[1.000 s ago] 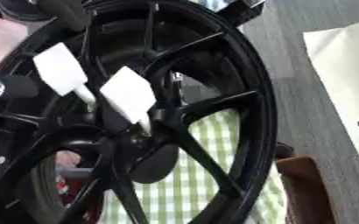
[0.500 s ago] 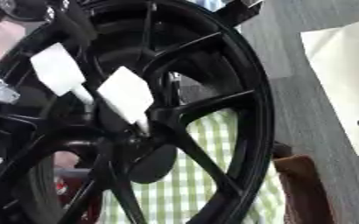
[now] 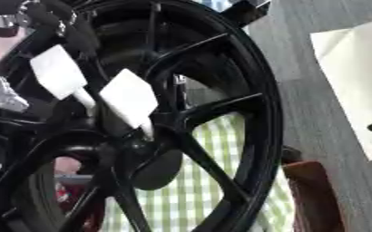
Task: Pull the pin out of the wheel hub.
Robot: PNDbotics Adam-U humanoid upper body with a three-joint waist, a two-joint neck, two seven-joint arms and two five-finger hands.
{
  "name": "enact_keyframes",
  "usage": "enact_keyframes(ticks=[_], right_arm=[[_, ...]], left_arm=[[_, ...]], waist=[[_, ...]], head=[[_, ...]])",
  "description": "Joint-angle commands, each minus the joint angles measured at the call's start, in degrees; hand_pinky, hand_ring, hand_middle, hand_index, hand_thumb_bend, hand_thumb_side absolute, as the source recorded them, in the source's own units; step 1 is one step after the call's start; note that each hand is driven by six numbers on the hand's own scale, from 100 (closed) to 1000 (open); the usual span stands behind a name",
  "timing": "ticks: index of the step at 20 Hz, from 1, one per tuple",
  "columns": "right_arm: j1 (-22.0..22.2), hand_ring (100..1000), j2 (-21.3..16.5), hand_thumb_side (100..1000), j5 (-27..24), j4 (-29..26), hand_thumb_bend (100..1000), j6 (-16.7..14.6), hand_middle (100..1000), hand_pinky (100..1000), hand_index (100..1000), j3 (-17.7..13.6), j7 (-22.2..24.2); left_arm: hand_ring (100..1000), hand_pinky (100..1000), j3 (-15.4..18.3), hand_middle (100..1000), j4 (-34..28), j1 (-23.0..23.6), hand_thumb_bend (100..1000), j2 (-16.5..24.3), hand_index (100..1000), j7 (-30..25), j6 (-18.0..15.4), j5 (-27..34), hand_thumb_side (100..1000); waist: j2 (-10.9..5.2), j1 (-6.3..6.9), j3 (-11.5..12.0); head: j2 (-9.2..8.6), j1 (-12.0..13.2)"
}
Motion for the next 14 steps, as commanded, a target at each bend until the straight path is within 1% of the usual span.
enact_keyframes(ticks=[1,4,5,8,10,12,14], right_arm=[[-0.21,579,-0.57,581,0.37,-1.06,100,0.00,715,876,765,-0.15,0.26],[-0.21,579,-0.48,581,0.46,-1.06,100,0.10,715,876,765,-0.13,0.27],[-0.20,579,-0.47,581,0.49,-1.06,100,0.15,715,876,765,-0.12,0.26],[-0.17,579,-0.52,580,0.53,-1.06,100,0.23,715,875,765,-0.09,0.29],[-0.11,579,-0.54,580,0.53,-1.06,100,0.26,715,875,765,-0.11,0.30],[-0.07,579,-0.54,580,0.54,-1.06,100,0.29,715,875,764,-0.13,0.30],[-0.03,579,-0.53,580,0.55,-1.06,100,0.31,715,875,764,-0.14,0.30]], left_arm=[[815,844,0.41,796,0.30,-0.71,523,0.87,844,-10.91,-11.58,-0.61,427],[803,846,0.58,761,0.27,-0.60,437,0.71,828,-10.91,-11.69,0.78,385],[801,845,0.67,758,0.09,-0.55,430,0.77,827,-10.91,-11.57,1.61,381],[785,835,0.89,730,-0.61,-0.32,421,1.22,819,-10.91,-10.59,3.15,374],[774,828,1.24,707,-1.12,-0.14,445,1.62,819,-10.91,-9.81,3.44,387],[775,824,1.48,707,-1.41,0.09,466,2.02,819,-10.91,-9.33,2.84,401],[781,825,1.60,725,-1.39,0.34,477,2.25,822,-10.91,-9.14,1.86,409]], waist=[[-14.65,0.01,-0.13],[-14.55,0.10,-0.19],[-14.53,0.12,-0.19],[-14.59,0.19,-0.12],[-14.64,0.20,-0.06],[-14.67,0.21,0.00],[-14.68,0.18,0.02]], head=[[-0.80,0.00],[-0.76,0.06],[-0.74,0.08],[-0.61,0.12],[-0.55,0.15],[-0.56,0.24],[-0.58,0.37]])
